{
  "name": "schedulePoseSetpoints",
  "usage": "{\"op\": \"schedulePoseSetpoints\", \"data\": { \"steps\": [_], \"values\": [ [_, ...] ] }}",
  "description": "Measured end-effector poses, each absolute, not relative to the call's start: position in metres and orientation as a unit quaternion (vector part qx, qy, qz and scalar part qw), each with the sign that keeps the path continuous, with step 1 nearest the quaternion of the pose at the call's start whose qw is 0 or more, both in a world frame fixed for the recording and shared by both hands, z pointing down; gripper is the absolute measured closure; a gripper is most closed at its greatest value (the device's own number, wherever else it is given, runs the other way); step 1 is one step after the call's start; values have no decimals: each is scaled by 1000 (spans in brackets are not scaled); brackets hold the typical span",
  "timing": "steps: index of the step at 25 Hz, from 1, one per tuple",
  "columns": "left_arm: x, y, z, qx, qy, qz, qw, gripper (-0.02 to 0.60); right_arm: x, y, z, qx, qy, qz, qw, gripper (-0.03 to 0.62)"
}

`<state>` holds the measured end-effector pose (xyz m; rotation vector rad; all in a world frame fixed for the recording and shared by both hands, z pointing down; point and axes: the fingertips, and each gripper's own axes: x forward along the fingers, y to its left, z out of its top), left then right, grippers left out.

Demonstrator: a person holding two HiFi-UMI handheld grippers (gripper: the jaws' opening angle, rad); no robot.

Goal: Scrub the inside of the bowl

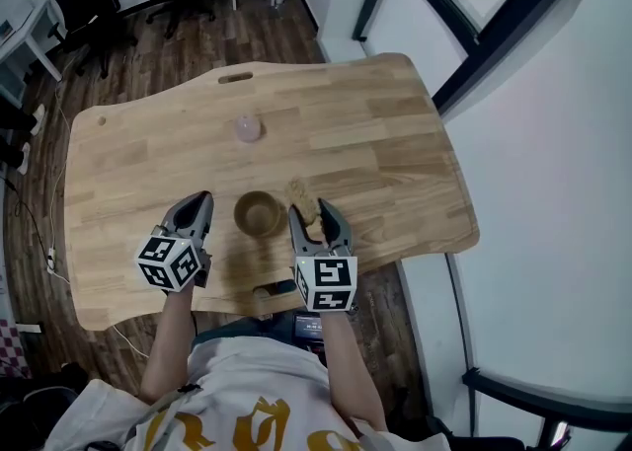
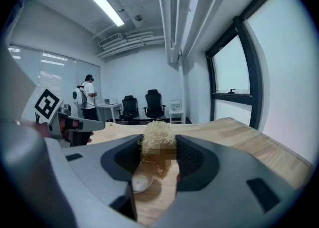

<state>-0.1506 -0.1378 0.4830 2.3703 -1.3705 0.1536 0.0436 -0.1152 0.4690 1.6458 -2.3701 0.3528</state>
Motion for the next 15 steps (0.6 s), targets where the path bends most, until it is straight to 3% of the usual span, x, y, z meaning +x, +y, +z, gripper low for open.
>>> {"op": "schedulePoseSetpoints", "data": {
  "steps": [15],
  "values": [
    [-145,-142,533,836,-483,89,244,580,28,-122,504,525,-829,119,153,410]
  ]
}}
